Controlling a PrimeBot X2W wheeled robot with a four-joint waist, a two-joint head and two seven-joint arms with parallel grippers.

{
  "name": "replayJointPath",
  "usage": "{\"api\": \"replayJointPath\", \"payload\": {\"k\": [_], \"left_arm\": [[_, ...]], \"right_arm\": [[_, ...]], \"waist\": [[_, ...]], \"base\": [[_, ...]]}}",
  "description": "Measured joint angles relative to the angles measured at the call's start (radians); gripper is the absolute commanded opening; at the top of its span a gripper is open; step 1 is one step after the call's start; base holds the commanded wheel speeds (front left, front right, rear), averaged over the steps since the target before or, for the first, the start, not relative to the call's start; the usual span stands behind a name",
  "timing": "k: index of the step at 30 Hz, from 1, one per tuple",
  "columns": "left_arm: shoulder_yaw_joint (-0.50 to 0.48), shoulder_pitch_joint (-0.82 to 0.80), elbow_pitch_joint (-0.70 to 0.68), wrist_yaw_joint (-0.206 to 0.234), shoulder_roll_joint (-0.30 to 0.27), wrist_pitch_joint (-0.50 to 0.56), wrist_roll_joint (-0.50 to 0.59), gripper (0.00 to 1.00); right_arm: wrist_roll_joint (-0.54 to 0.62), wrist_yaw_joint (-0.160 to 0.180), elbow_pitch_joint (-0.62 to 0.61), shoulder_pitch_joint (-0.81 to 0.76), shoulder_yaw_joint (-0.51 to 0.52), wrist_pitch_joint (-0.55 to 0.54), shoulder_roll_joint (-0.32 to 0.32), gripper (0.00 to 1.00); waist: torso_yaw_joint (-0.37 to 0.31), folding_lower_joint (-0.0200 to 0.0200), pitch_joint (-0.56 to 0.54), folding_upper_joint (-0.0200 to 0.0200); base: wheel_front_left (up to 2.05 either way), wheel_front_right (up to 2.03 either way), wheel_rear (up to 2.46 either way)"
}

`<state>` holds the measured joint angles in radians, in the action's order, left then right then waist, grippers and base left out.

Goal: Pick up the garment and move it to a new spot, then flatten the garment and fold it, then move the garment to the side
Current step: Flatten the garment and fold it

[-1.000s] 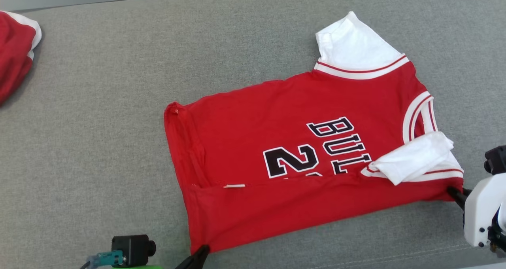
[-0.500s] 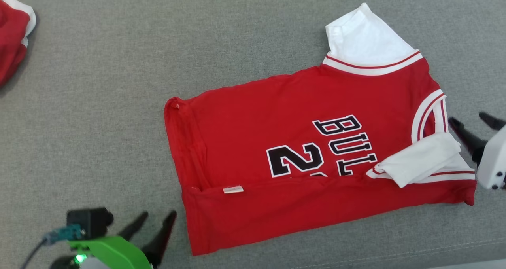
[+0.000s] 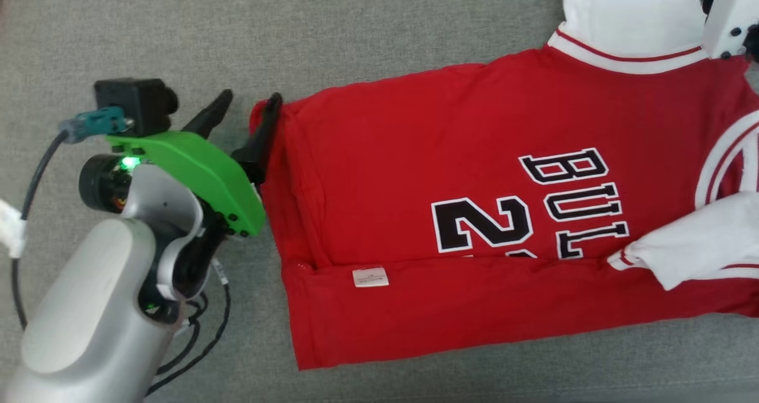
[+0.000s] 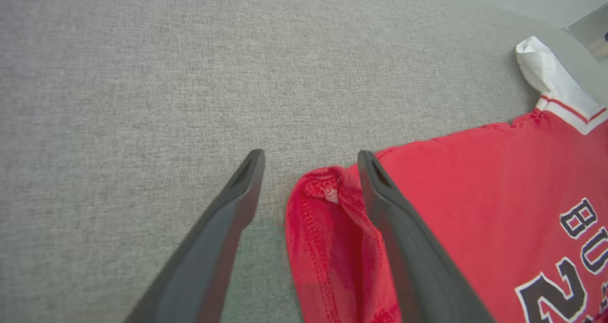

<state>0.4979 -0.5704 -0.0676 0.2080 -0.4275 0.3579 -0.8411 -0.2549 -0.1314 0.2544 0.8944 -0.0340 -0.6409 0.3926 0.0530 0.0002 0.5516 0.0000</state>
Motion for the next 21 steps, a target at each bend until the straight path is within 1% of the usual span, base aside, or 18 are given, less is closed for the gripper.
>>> {"api": "replayJointPath", "payload": {"k": [2,6,11,16,17,18,19,20,21], "left_arm": [[0.038,-0.028,0.044,-0.022,0.040,-0.004,0.010,1.00],[0.077,-0.065,0.083,-0.045,0.084,-0.004,0.017,1.00],[0.092,-0.087,0.101,-0.060,0.091,0.001,0.026,1.00],[0.102,-0.089,0.110,-0.068,0.084,0.011,0.029,1.00],[0.107,-0.089,0.110,-0.072,0.080,0.017,0.029,0.85],[0.112,-0.090,0.108,-0.076,0.075,0.024,0.029,0.56],[0.115,-0.090,0.104,-0.077,0.070,0.030,0.029,0.37],[0.119,-0.090,0.100,-0.079,0.066,0.038,0.029,0.27],[0.123,-0.090,0.095,-0.084,0.061,0.047,0.029,0.07]], "right_arm": [[0.014,0.000,0.087,0.028,0.003,0.023,-0.008,1.00],[0.025,0.000,0.187,0.057,-0.012,0.059,-0.004,1.00],[0.026,0.000,0.248,0.092,-0.040,0.099,-0.004,1.00],[0.004,0.000,0.286,0.101,-0.075,0.124,0.004,1.00],[-0.002,0.000,0.293,0.103,-0.083,0.125,0.005,1.00],[-0.008,0.000,0.298,0.105,-0.090,0.128,0.006,1.00],[-0.012,0.000,0.304,0.108,-0.096,0.132,0.007,1.00],[-0.020,0.000,0.309,0.110,-0.102,0.133,0.008,1.00],[-0.028,0.000,0.315,0.111,-0.108,0.133,0.008,0.97]], "waist": [[0.027,0.0000,0.023,0.0000],[0.075,0.0000,0.046,0.0000],[0.100,0.0000,0.071,0.0000],[0.091,0.0000,0.067,0.0000],[0.087,0.0000,0.065,0.0000],[0.084,0.0000,0.064,0.0000],[0.082,0.0000,0.063,0.0000],[0.081,0.0000,0.062,0.0000],[0.080,-0.0001,0.060,0.0000]], "base": [[0.00,0.00,0.00],[0.00,0.00,0.00],[0.00,0.00,0.00],[0.00,0.00,0.00],[0.00,0.00,0.00],[0.00,0.00,0.00],[0.00,0.00,0.00],[0.00,0.00,0.00],[0.00,0.00,0.00]]}}
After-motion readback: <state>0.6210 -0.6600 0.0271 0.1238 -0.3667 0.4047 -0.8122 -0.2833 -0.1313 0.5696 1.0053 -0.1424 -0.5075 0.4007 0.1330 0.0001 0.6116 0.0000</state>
